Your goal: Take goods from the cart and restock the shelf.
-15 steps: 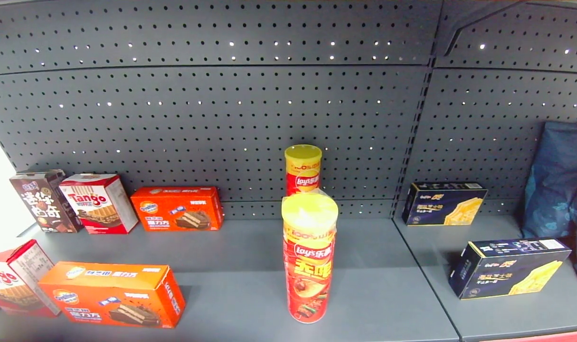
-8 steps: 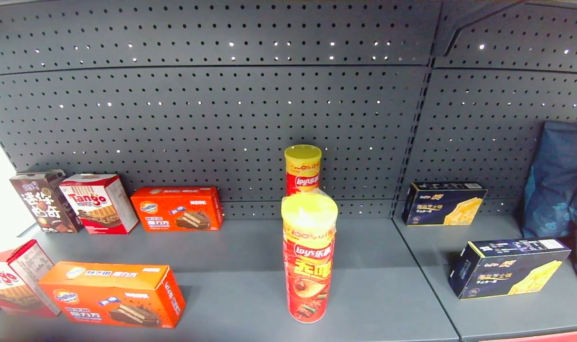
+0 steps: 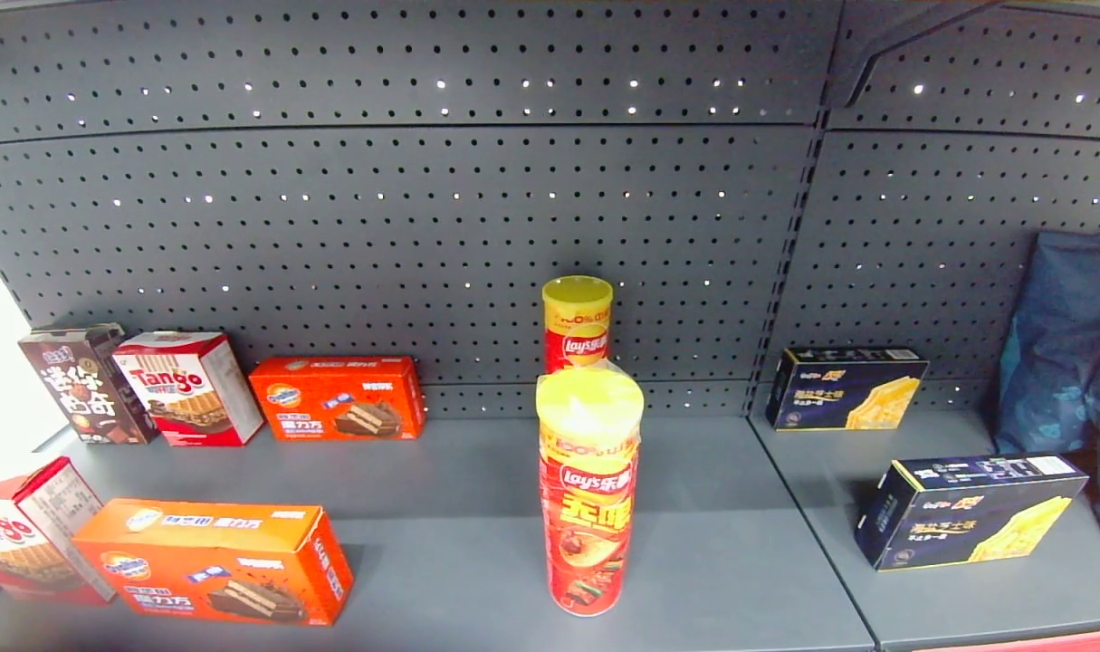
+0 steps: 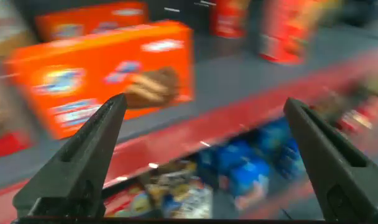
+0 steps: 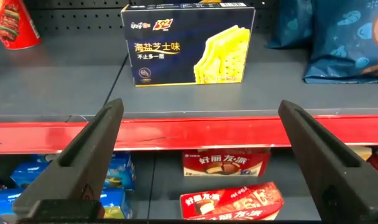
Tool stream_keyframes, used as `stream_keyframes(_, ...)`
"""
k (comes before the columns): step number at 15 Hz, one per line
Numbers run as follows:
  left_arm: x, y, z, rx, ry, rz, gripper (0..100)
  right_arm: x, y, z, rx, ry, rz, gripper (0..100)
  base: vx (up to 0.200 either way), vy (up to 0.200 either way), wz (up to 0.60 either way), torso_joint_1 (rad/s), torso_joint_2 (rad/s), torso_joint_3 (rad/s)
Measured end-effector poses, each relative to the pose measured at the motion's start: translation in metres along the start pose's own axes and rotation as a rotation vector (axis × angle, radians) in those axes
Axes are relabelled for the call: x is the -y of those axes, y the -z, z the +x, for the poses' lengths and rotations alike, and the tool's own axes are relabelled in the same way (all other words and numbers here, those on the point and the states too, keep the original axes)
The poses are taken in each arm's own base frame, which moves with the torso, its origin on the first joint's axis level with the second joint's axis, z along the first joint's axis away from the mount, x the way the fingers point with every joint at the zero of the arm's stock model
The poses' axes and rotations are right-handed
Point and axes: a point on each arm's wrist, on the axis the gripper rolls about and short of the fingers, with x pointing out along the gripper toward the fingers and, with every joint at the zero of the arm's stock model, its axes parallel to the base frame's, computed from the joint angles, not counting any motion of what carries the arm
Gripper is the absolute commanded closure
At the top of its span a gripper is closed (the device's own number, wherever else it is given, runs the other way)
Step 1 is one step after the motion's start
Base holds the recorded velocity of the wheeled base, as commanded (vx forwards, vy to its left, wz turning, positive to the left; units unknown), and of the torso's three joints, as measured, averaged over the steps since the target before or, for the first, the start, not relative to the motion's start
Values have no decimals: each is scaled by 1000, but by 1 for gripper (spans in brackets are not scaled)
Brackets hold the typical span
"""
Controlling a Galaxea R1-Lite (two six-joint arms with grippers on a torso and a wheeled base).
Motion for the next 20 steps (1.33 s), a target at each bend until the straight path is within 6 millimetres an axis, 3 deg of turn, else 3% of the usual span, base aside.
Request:
stream_keyframes(3, 0, 0, 2, -36, -60, 4, 0, 0, 0, 0, 0, 0, 0, 0, 0, 0, 0, 0, 0, 0)
stream_keyframes(9, 5, 1, 5, -48, -403, -5, 0, 0, 0, 0, 0, 0, 0, 0, 0, 0, 0, 0, 0, 0)
stream_keyframes(15, 6, 1, 4, -20, -428, -27, 0, 0, 0, 0, 1, 0, 0, 0, 0, 0, 0, 0, 0, 0)
stream_keyframes(18, 4, 1, 2, -21, -528, -24, 0, 0, 0, 0, 0, 0, 0, 0, 0, 0, 0, 0, 0, 0)
stream_keyframes(20, 6, 1, 3, -20, -467, -21, 0, 0, 0, 0, 1, 0, 0, 0, 0, 0, 0, 0, 0, 0)
